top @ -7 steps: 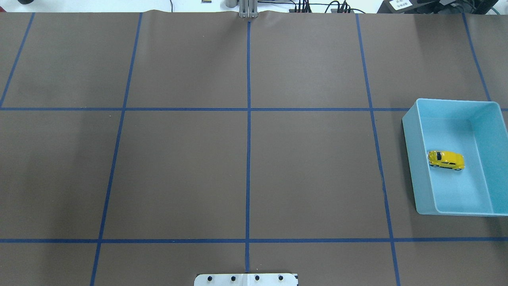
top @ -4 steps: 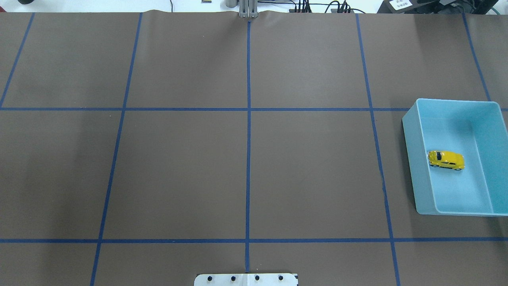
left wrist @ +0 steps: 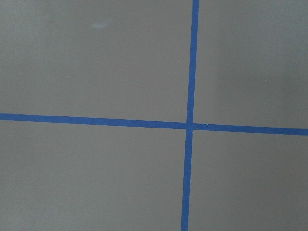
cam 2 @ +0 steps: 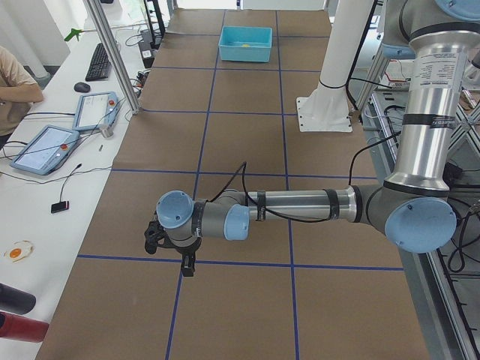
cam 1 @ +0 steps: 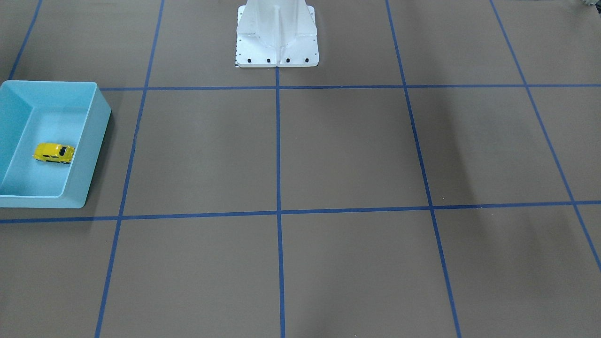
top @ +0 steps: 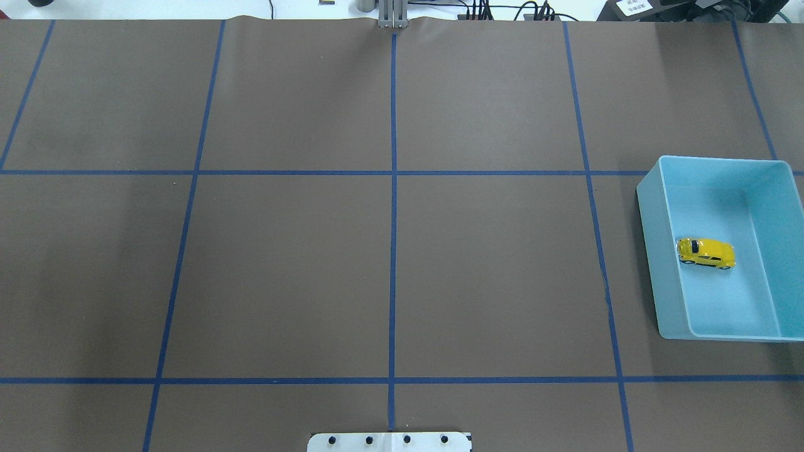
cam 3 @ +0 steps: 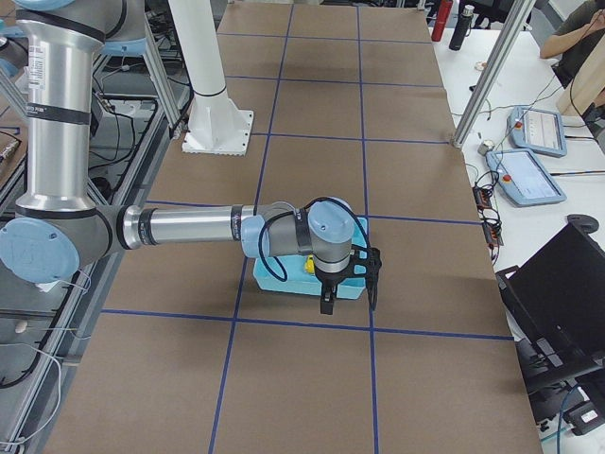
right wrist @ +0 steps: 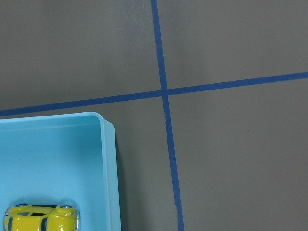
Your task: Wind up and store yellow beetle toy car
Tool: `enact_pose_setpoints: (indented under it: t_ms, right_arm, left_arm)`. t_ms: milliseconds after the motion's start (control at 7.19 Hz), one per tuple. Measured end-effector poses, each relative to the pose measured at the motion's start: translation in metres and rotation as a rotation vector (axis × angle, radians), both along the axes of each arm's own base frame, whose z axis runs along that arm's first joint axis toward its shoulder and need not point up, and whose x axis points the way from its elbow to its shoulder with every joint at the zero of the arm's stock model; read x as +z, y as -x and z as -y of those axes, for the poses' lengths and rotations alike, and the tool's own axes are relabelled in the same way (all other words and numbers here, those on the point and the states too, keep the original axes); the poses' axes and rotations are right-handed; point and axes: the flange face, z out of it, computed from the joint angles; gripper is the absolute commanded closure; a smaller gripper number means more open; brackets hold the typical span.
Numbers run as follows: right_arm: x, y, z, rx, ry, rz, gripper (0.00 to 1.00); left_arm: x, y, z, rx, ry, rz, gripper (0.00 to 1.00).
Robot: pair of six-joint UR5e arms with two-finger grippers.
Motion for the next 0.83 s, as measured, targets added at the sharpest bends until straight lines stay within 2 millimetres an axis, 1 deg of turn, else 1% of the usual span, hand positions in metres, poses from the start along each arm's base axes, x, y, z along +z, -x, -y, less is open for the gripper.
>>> enact_pose_setpoints:
  t_ms: [835]
  right_arm:
    - [0.0041, 0.0003, -0.0043, -0.007, 0.003, 0.003, 0.0]
  left_arm:
    - [0.0006, 0.0, -0.0001, 0.0, 0.001, 0.0, 0.0]
